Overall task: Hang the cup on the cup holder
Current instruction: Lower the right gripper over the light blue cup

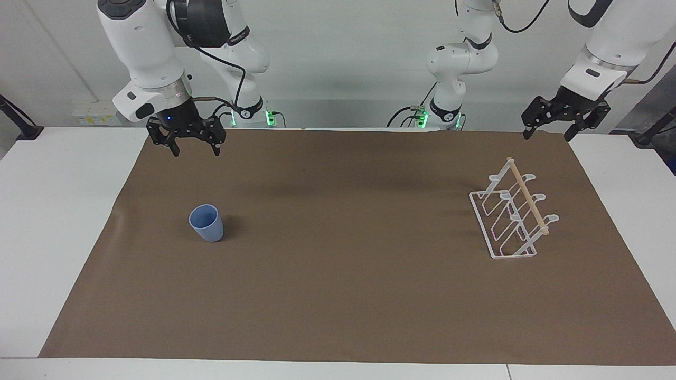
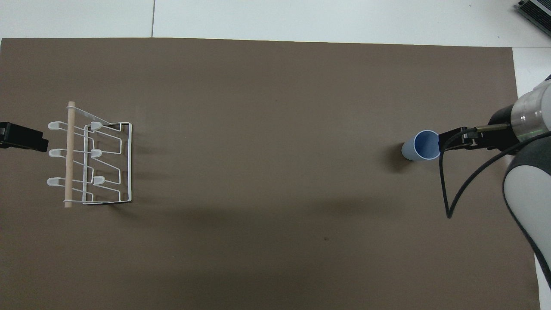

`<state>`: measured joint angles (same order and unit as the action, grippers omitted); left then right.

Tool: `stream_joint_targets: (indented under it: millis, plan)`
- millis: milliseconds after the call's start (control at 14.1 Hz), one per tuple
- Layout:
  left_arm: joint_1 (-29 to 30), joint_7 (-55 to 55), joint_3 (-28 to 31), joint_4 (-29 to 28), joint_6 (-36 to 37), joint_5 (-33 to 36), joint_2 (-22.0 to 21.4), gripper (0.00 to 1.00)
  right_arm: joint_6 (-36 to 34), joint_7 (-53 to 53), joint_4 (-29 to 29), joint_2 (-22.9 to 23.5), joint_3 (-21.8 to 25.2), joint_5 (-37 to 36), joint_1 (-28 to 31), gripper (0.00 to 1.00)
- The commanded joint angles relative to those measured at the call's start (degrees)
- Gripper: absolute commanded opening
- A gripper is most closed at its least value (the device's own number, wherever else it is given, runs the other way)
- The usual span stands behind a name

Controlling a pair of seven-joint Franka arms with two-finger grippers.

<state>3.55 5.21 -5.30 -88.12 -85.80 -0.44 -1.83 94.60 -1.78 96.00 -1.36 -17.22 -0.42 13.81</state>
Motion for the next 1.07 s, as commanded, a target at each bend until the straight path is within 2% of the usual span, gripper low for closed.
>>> stream_joint_targets:
  millis: [0,427,996]
  plan:
    - [0.41,-0.2,-0.15,-1.35,0.28,0.35,-1.33,1.0,-0.82,-1.12,-1.26,0.74,-0.36,0.42,0.16,1.0]
    - [0.58,-0.2,-0.15,-1.35,0.2,0.35,-1.33,1.0,-0.39,-1.12,-0.82,0.65,-0.36,1.47,0.25,1.0]
    - [0.58,-0.2,-0.15,-1.35,0.2,0.26,-1.33,1.0,9.79,-1.03,4.36,1.0,-0.36,1.48,0.16,0.99]
